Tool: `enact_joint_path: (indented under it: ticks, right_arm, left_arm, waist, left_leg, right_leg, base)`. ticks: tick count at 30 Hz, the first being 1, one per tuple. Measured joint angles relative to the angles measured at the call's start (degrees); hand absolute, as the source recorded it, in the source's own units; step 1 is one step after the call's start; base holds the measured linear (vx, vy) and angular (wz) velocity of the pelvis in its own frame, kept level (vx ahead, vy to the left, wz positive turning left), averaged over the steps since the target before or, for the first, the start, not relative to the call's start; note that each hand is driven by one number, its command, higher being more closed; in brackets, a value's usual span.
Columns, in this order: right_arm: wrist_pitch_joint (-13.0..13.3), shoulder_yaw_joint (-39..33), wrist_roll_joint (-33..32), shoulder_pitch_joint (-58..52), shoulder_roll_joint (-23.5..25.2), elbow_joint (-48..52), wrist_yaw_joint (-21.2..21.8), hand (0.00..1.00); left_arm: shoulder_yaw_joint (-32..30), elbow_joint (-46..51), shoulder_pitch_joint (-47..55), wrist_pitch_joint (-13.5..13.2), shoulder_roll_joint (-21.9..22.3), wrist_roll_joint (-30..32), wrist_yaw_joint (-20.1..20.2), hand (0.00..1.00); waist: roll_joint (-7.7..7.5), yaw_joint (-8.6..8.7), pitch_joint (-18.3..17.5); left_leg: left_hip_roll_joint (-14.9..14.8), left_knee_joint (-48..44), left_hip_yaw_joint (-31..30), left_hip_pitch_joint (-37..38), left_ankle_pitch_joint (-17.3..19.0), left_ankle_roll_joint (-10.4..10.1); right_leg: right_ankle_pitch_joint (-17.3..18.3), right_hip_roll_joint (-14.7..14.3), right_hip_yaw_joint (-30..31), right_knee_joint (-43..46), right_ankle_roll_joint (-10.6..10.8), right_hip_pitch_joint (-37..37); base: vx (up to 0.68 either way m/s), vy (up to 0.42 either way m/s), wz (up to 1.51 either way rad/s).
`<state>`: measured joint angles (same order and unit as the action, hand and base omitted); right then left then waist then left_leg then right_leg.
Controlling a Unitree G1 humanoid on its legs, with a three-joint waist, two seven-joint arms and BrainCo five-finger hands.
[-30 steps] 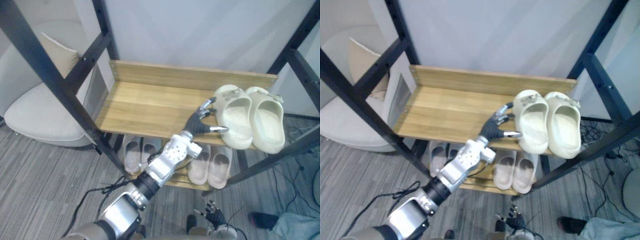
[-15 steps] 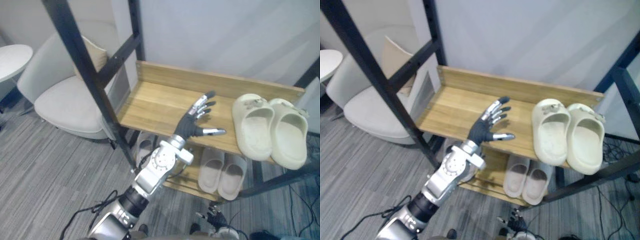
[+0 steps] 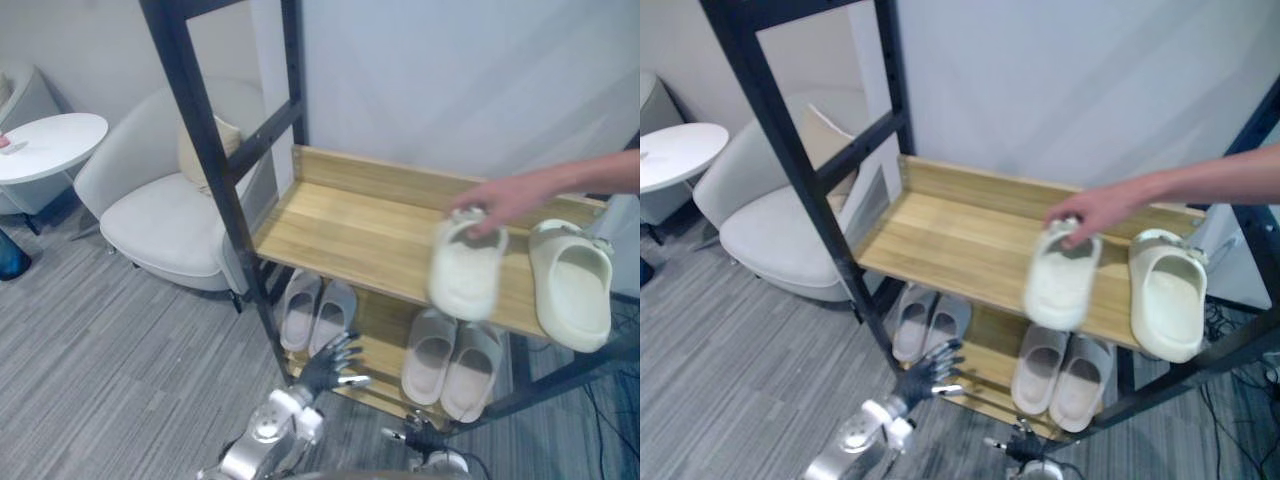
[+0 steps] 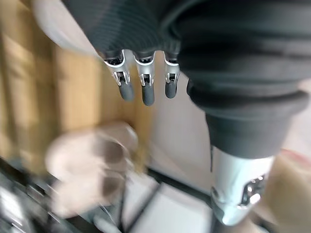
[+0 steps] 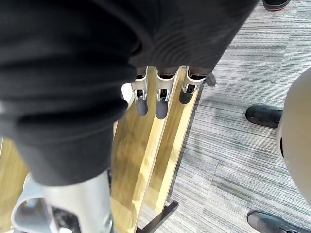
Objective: Organize the slippers on the shoe rack
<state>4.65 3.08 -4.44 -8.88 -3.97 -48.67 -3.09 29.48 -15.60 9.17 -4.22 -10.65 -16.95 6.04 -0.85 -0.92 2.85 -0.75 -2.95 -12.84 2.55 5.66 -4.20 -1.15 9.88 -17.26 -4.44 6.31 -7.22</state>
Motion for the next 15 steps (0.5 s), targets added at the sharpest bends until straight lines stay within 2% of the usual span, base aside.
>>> enact_joint_path:
  ticks: [3,4,5,6,9,15]
  right_arm:
    - [0.04,0.07,0.0,-0.07,0.0,-1.19,0.04,0.0]
    - [0.05,-0.08,-0.01,0.28,0.01,-2.12,0.07,0.0]
    - [0.05,-0.22,-0.02,0.29,0.01,-2.43,0.03,0.0]
    - [0.05,-0.26,-0.02,0.3,0.03,-2.58,-0.01,0.0]
    - [0.08,-1.18,-0.12,0.71,0.75,-4.19,-0.32,0.0]
    - [0.1,-2.88,-0.07,0.73,1.6,-5.3,-0.39,0.0]
  left_arm:
    - [-2.36,-3.46,0.46,-0.59,1.18,0.74,0.19,0.0]
    - [-6.36,-9.22,-0.04,-0.61,3.35,1.69,-0.08,0.0]
    - [-12.15,-17.4,-1.29,-0.35,5.54,4.54,-2.31,0.0]
    - [-14.35,-20.21,-1.69,-0.23,5.85,6.08,-3.52,0.0]
    - [-20.23,-27.93,-1.66,-0.01,3.83,10.87,-7.27,0.0]
    - [-24.23,-33.7,-1.18,0.06,3.6,15.78,-10.8,0.0]
  waist:
    - [-0.58,0.01,-0.03]
    - [-0.8,0.0,-0.01]
    - [-1.09,0.08,0.01]
    - [-1.23,0.11,0.02]
    - [-2.07,0.22,0.65]
    - [-2.7,0.05,1.03]
  left_leg:
    - [0.0,0.32,0.0,0.26,-0.01,0.0]
    - [0.0,0.57,0.04,0.62,-0.01,0.0]
    - [-0.04,0.79,0.03,0.76,0.0,0.0]
    - [-0.05,0.82,0.07,1.05,0.0,0.0]
    - [-0.06,1.12,0.81,1.52,0.01,0.01]
    - [-0.1,1.42,1.92,2.14,0.03,0.04]
  right_leg:
    - [-0.16,-0.04,0.0,-0.45,0.13,-0.29]
    - [-0.23,-0.06,0.05,-0.61,0.22,-0.62]
    - [-0.21,-0.07,0.0,-0.61,0.21,-0.9]
    - [-0.2,-0.08,0.03,-0.61,0.2,-0.89]
    - [-0.2,-0.02,0.67,-0.6,0.2,-0.83]
    - [-0.25,0.03,1.81,-0.6,0.26,-0.76]
  base:
    - [0.0,0.0,0.0]
    - [0.0,0.0,0.0]
    - [0.0,0.0,0.0]
    - [0.02,0.01,-0.04]
    - [0.02,0.018,-0.1]
    - [-0.01,0.016,-0.08]
